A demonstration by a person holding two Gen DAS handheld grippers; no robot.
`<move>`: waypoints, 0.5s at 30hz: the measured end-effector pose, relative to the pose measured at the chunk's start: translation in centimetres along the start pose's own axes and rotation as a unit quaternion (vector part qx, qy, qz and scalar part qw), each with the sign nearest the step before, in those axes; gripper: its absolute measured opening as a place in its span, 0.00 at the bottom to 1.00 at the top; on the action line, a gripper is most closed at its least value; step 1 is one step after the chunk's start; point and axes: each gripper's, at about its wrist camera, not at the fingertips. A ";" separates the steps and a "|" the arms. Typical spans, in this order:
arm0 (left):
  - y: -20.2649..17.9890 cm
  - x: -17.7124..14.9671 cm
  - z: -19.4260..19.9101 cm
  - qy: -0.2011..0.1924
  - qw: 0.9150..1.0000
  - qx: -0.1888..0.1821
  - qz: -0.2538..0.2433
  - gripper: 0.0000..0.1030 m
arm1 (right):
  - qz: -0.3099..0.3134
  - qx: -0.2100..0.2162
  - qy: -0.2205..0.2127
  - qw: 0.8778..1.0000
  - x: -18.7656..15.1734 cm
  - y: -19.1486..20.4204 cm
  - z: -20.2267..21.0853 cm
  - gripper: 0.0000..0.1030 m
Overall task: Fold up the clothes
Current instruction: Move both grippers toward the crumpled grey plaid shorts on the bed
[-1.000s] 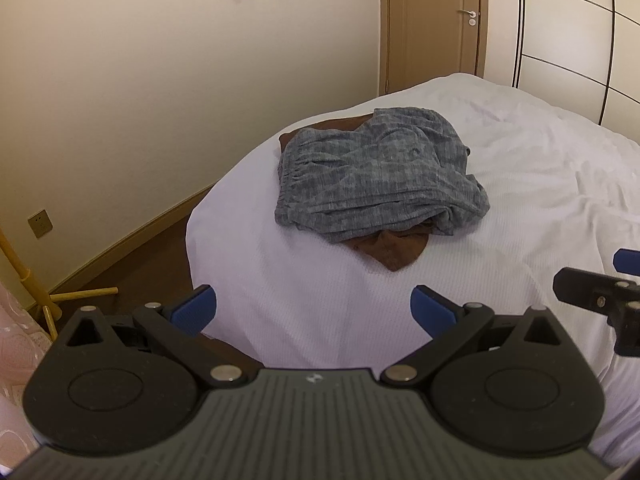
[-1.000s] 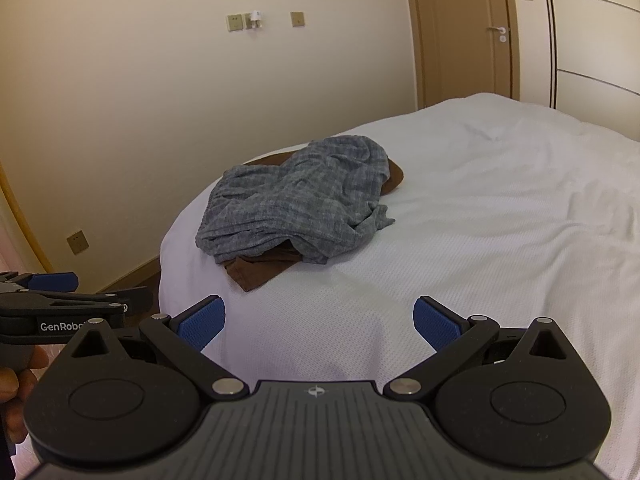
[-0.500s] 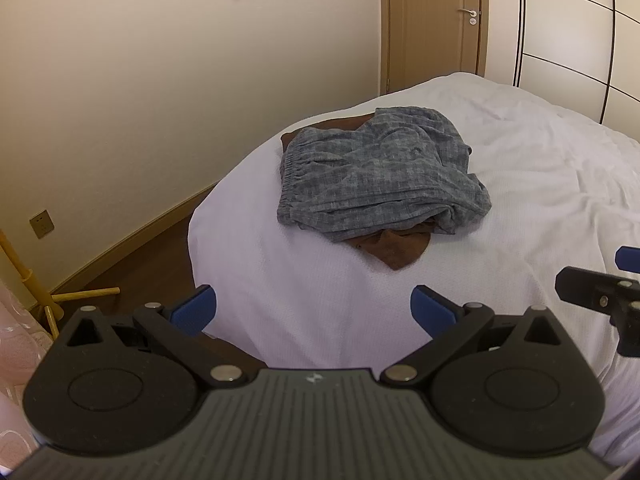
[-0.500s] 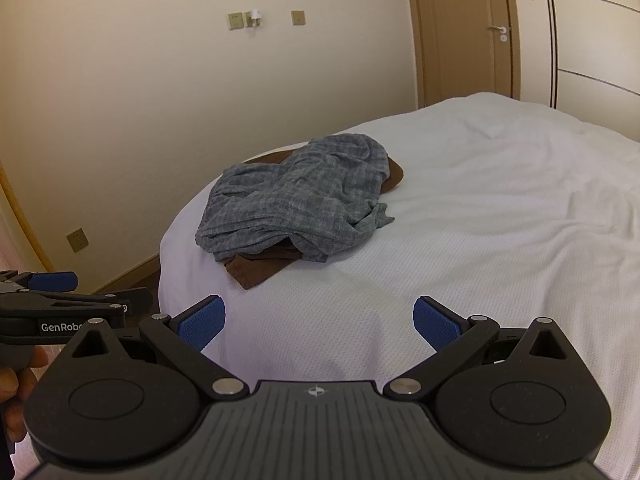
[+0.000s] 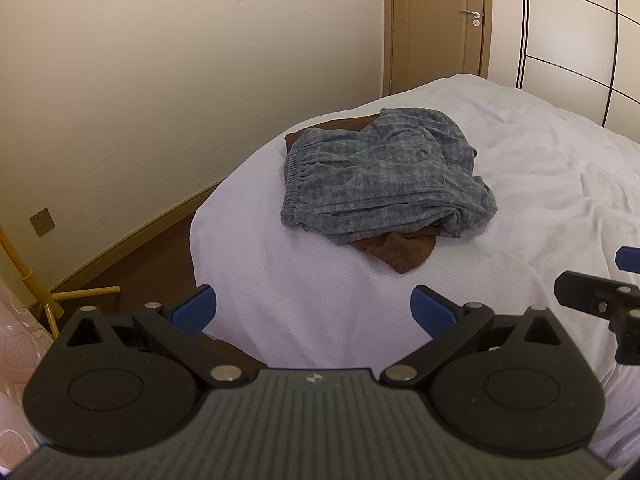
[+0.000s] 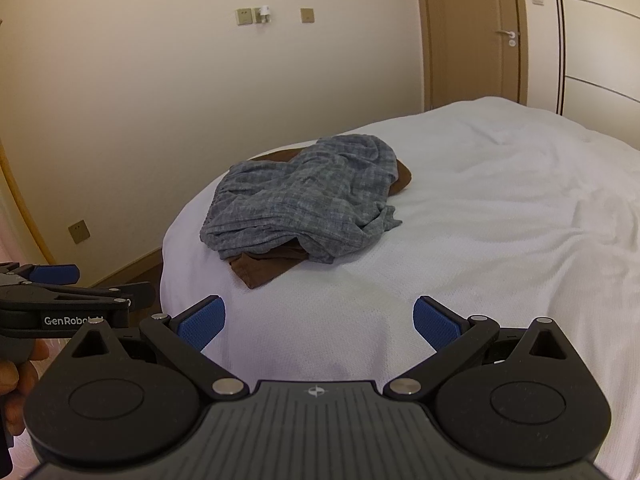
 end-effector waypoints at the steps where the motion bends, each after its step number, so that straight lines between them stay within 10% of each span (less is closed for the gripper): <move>1: 0.0 0.0 -0.1 0.001 1.000 0.000 0.000 0.99 | 0.001 0.000 0.000 1.000 0.0 0.0 -0.1 1.00; 15: 1.5 0.8 -3.7 0.008 1.000 0.000 0.011 0.99 | 0.097 -0.022 -0.040 0.994 2.2 0.7 -2.6 1.00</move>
Point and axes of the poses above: each gripper's, at about its wrist camera, not at the fingertips, and z roughly against the way its jaws point, y to its left, x to its top, and after that the axes turned 4 degrees about y, right-handed
